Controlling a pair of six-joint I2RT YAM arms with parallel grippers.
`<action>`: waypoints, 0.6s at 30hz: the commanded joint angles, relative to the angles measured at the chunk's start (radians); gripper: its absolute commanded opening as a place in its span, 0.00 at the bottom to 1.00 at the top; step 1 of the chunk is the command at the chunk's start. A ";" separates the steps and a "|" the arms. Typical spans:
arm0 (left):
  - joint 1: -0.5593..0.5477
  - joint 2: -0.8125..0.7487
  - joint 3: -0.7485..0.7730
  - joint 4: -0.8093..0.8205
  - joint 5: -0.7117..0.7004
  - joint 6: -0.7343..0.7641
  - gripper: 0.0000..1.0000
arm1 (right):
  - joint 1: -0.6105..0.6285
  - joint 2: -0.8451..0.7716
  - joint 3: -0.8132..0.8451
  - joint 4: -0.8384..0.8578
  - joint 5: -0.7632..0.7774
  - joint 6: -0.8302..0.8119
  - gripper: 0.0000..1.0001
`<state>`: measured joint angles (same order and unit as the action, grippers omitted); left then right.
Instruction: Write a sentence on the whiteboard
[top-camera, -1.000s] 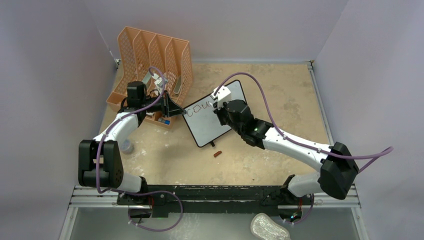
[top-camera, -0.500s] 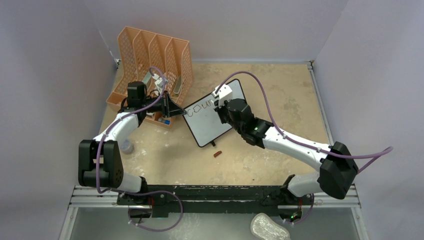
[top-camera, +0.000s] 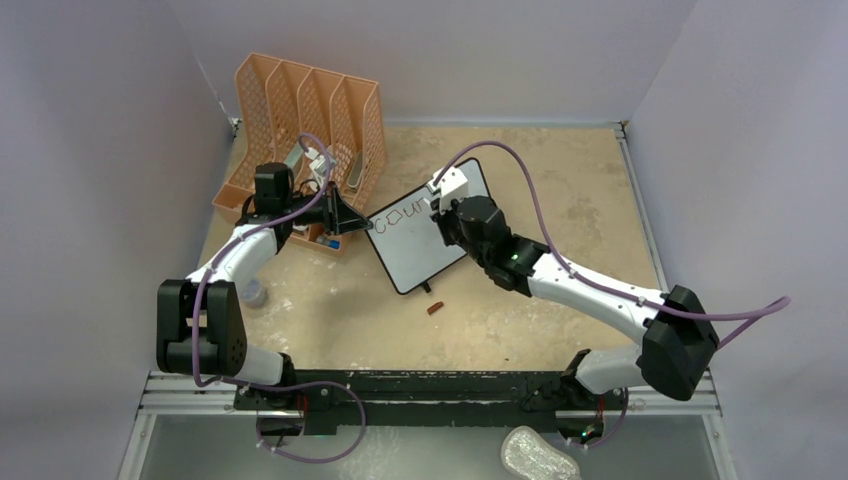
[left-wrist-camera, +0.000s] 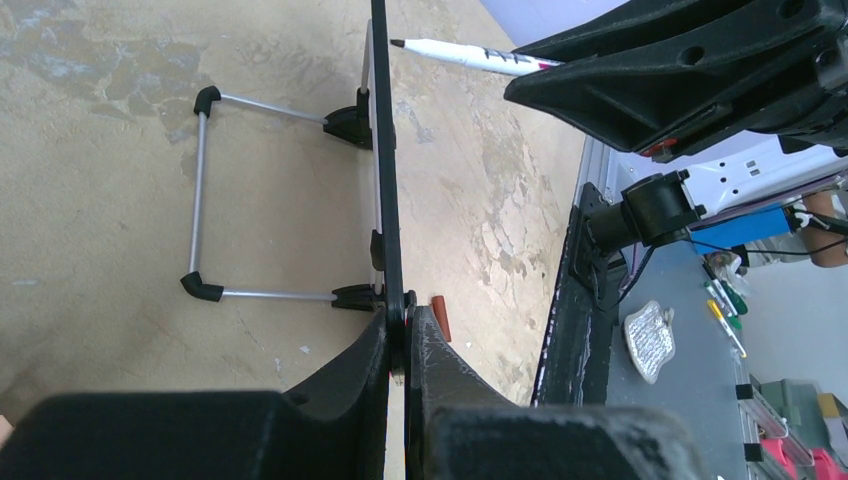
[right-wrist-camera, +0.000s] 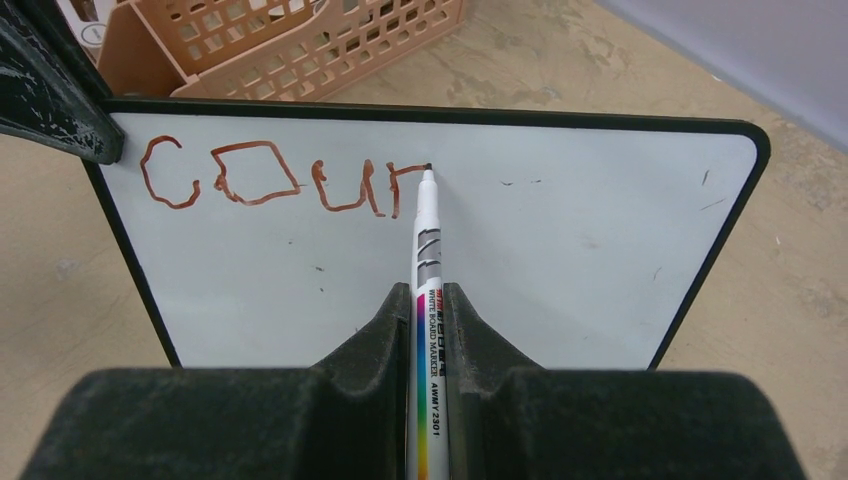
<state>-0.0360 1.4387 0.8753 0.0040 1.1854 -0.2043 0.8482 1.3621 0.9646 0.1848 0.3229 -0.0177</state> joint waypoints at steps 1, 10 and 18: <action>-0.016 0.017 0.013 -0.045 -0.013 0.043 0.00 | -0.008 -0.067 0.005 0.025 0.013 0.009 0.00; -0.016 0.017 0.013 -0.046 -0.013 0.043 0.00 | -0.019 -0.071 -0.021 0.013 0.011 0.010 0.00; -0.016 0.017 0.014 -0.046 -0.011 0.043 0.00 | -0.021 -0.056 -0.015 0.020 0.008 0.010 0.00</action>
<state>-0.0360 1.4387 0.8791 -0.0086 1.1854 -0.1978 0.8341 1.3151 0.9421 0.1696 0.3233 -0.0174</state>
